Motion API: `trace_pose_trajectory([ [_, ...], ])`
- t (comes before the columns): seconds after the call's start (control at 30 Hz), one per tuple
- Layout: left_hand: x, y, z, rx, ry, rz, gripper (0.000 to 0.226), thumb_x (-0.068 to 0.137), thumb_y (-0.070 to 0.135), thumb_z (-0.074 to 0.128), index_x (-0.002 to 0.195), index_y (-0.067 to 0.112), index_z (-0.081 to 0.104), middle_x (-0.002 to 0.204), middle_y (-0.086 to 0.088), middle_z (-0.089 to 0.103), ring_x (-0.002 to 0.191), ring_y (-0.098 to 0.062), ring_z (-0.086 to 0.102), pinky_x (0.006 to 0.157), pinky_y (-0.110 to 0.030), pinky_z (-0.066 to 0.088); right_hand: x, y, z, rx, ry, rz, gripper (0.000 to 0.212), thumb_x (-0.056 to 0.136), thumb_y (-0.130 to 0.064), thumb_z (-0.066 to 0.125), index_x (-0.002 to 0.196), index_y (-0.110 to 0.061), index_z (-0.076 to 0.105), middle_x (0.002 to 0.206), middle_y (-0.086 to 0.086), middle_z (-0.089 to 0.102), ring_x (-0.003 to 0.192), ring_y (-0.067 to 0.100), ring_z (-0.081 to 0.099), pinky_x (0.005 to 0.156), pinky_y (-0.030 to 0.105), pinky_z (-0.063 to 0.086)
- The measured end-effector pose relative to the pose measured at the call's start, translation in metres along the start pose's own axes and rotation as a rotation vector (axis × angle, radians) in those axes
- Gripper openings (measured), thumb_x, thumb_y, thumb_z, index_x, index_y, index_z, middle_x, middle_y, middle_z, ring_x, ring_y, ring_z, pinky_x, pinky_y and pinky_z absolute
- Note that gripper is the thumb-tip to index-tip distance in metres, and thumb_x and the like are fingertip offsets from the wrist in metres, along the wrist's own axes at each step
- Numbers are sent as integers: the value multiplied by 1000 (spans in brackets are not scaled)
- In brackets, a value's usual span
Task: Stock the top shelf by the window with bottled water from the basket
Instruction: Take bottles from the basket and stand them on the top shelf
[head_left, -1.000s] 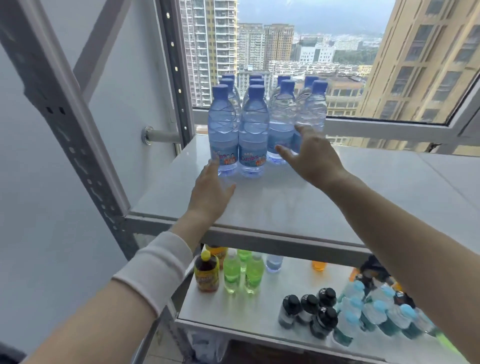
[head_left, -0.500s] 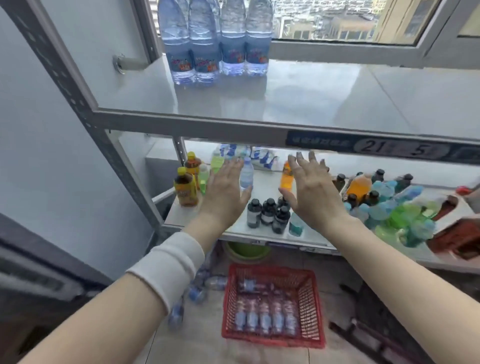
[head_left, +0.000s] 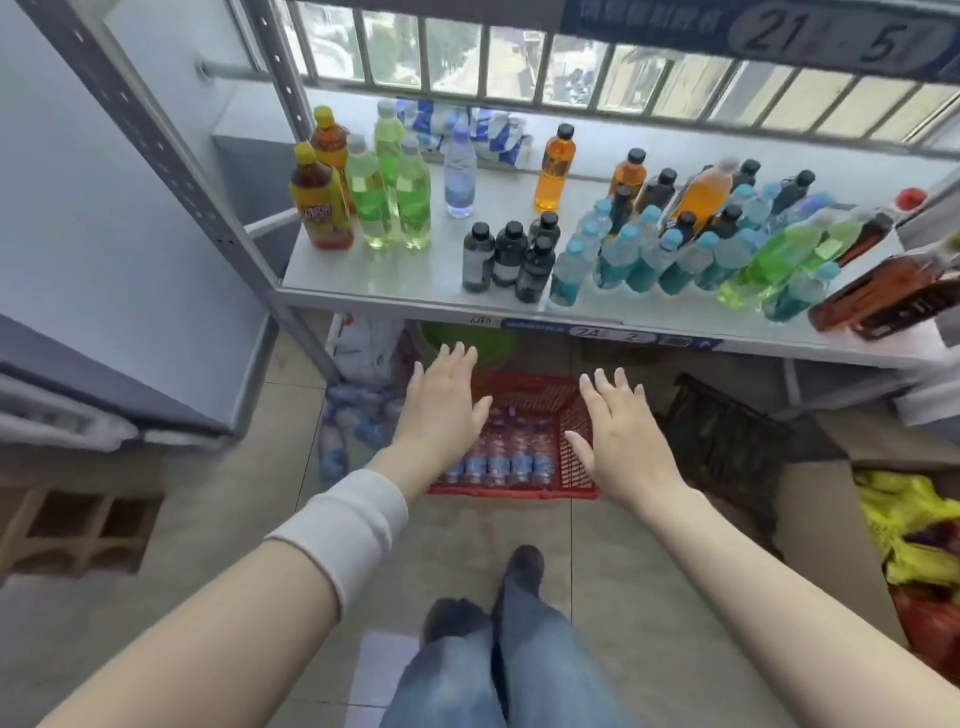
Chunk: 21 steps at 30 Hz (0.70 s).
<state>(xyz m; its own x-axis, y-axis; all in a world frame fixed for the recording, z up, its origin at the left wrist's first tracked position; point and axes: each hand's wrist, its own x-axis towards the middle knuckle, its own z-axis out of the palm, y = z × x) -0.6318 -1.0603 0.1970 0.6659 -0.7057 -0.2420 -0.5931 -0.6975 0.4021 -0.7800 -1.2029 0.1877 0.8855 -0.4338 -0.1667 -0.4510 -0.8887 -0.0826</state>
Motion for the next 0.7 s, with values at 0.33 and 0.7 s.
trace_pose_trajectory([
  [0.33, 15, -13, 123, -64, -264, -269, 59, 94, 29, 46, 145, 11, 24, 154, -7, 25, 144, -21, 17, 118, -40, 13, -12, 67, 101, 186, -380, 185, 64, 96, -35, 40, 147, -7, 14, 155, 12, 16, 145, 29, 7, 118, 39, 7],
  [0.7, 112, -79, 282, -260, -392, -452, 54, 91, 25, 51, 141, 13, 34, 146, -5, 39, 137, -22, 34, 113, -34, 27, 91, 97, 270, 475, -566, 426, 61, 92, -36, 49, 144, -11, 27, 147, 6, 37, 138, 22, 31, 109, 32, 30],
])
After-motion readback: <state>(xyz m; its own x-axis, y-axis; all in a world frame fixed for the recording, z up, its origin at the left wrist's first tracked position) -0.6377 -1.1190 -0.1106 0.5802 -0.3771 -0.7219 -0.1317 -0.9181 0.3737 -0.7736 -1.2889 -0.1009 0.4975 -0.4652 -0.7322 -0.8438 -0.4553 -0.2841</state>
